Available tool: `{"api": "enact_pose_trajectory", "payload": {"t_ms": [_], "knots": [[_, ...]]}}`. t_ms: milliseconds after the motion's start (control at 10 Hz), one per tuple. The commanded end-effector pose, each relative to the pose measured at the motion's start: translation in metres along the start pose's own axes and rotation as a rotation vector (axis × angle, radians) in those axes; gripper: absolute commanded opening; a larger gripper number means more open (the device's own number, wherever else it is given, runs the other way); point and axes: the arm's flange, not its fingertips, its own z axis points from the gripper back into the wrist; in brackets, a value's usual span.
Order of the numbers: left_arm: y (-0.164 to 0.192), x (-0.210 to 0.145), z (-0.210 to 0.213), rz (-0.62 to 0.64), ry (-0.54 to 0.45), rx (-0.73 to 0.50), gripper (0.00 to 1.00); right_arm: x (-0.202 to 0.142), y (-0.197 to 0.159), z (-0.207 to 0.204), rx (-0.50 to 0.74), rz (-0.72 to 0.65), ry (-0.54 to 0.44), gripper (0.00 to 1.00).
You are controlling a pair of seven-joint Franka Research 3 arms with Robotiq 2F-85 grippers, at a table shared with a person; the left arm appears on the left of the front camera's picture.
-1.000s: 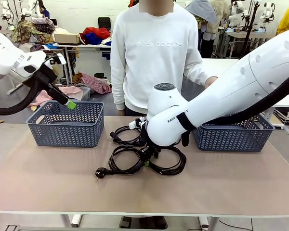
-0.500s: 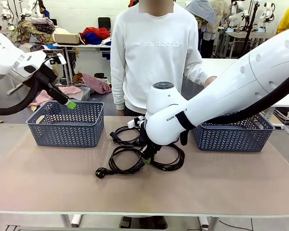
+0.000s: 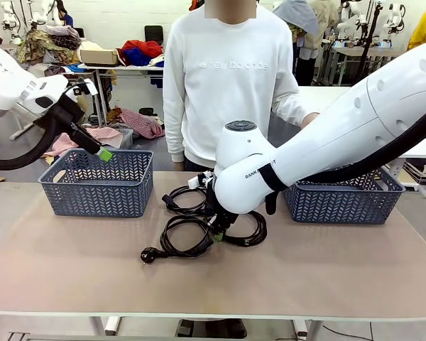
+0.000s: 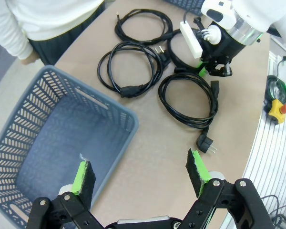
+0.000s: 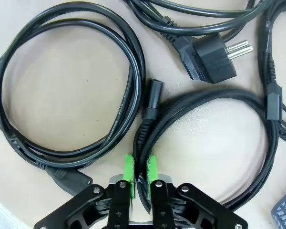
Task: Organize the cables according to human instructions.
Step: Pick up a bundle of cables and place it in the basket indicated by the human.
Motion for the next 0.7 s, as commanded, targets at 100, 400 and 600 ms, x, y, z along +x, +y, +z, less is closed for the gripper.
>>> {"api": "enact_pose_trajectory", "payload": {"t_ms": [100,400,600], "knots": [[0.000,-0.002,0.000,-0.012,-0.032,-0.014,1.00,-0.004,0.005,-0.008,0.006,-0.050,0.017,0.01],[0.000,-0.002,0.000,-0.012,-0.032,-0.014,1.00,-0.012,0.006,-0.005,0.017,-0.064,0.017,0.00],[0.000,-0.002,0.000,-0.012,-0.032,-0.014,1.00,-0.022,0.006,0.005,0.015,-0.062,0.013,0.00]]}}
